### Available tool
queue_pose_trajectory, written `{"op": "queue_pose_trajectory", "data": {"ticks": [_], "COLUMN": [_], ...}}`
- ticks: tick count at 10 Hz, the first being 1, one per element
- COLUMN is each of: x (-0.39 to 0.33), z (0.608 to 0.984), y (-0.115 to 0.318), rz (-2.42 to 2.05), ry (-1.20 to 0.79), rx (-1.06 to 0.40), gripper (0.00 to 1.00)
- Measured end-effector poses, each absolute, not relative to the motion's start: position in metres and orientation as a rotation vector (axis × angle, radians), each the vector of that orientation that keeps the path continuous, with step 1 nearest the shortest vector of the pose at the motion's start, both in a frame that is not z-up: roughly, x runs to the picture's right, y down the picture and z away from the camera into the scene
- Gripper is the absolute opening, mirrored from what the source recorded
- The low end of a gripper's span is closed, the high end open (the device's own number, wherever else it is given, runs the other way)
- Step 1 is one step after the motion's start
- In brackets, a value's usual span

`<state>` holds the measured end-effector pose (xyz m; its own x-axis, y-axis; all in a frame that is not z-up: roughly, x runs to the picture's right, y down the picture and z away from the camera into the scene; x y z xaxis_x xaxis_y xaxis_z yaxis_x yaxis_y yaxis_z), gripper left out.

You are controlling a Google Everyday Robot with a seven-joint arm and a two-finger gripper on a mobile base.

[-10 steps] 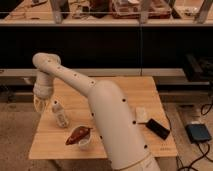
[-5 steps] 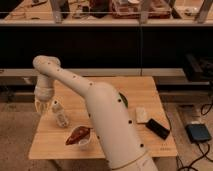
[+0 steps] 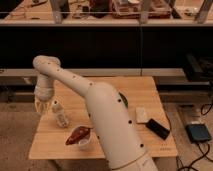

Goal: Knock the bottle over

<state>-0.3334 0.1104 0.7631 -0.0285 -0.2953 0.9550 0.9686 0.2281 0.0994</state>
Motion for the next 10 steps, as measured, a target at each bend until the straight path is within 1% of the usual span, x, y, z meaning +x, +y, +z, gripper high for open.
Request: {"op": "queue_pose_trajectory", "data": {"ticks": [1,2,3,4,5,6,7,8,10], "x": [-0.333,-0.333,-0.333,-0.333,-0.332,-0.335,-0.339,-0.342,-0.344], "z": [0.763,0.763,0.763,0.763,0.764,0.765,0.764,0.762,0.758], "y": [0.11,0.11,0.11,0.11,0.109,0.106,0.104,0.103,0.105], "rz": [-1.2,-1.2,-1.2,-1.198,-1.171,-1.124,-1.068,-1.011,-0.955], "ry": [-1.142,-1.142,-1.142,-1.142,-1.129,-1.114,-1.103,-1.091,-1.078], "rx": [-0.787,-0.787,-0.787,-0.787,-0.793,-0.792,-0.796,-0.81,-0.841], "gripper": [0.13,0.25,0.31,0.41,0.43,0.4,0.32,0.2,0.03]}}
